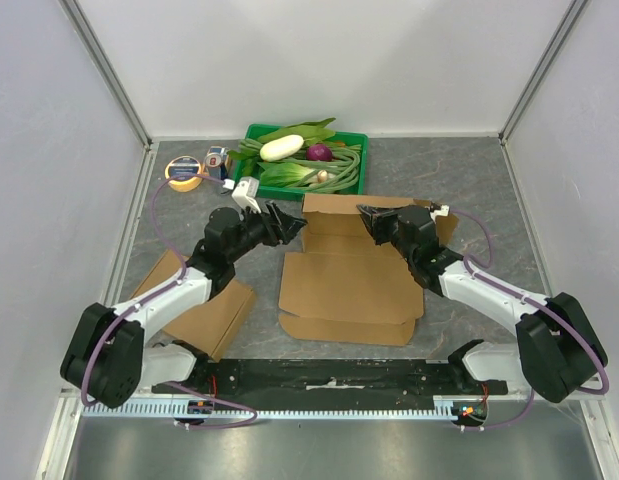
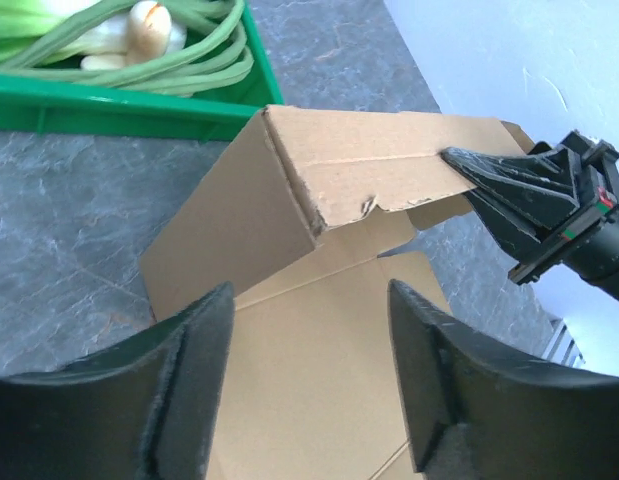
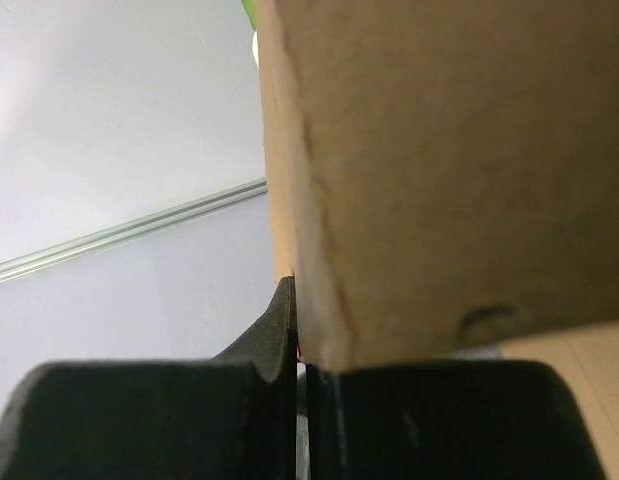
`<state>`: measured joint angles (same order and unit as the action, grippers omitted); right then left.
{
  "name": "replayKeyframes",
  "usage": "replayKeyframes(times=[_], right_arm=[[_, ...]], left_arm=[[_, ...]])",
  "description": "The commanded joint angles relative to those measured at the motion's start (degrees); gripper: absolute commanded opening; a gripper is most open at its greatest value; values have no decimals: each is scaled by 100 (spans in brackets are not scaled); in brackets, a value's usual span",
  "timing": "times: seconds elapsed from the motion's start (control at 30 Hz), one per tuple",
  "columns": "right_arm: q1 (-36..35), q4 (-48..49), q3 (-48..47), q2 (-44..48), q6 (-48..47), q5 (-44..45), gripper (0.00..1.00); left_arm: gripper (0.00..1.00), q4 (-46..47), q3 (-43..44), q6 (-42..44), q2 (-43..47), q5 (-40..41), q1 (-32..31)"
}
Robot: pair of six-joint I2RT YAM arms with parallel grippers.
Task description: Fold the paper box
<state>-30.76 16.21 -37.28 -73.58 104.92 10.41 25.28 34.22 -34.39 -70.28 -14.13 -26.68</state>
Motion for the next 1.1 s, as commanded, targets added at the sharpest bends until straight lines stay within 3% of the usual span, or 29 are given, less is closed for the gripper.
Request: replayKeyframes(times=[0.0, 0.1, 0.2, 0.23, 0.37, 0.5, 0.63, 0.73, 0.77, 0.83, 0.97, 1.03, 1.07], right_arm=[[-44, -891, 212, -174, -227, -48, 0], [-53, -909, 107, -192, -227, -75, 0], [-53, -926, 10, -209, -227, -101, 0], [-61, -926, -25, -209, -227, -127, 0], [-53, -979, -52, -183, -218, -119, 0], [-53, -1005, -87, -174, -200, -119, 0], [-61, -1014, -166, -227, -183, -162, 0], [-61, -1005, -183, -227, -165, -171, 0], [-61, -1032, -192, -227, -165, -163, 0], [-70, -1058, -184, -227, -165, -128, 0], [-87, -892, -61, -297, -78, -154, 0], [-96, -839, -17, -306, -139, -128, 0], [-96, -830, -8, -297, -226, -101, 0]], left_arm=[[61, 636, -90, -16, -152, -345, 31], [60, 445, -161, 571, -407, 75, -248], [75, 128, 49, 1143, -819, 1357, -871], [76, 5, 198, 1137, -925, 1656, -970], [69, -76, 471, 794, -1417, 3053, -1164], [67, 126, 779, 977, -2048, 3776, -1349], [56, 495, 1069, 1233, -2576, 4102, -1393], [31, 496, 1349, 1391, -2963, 4426, -1463], [18, 496, 1394, 1444, -3043, 4724, -1542], [5, 391, 1543, 1532, -3193, 5059, -1612], [2, 110, 1702, 1401, -3387, 5613, -1718], [2, -145, 1676, 1128, -3291, 5518, -1709], [8, -163, 1624, 1058, -3073, 5082, -1692]])
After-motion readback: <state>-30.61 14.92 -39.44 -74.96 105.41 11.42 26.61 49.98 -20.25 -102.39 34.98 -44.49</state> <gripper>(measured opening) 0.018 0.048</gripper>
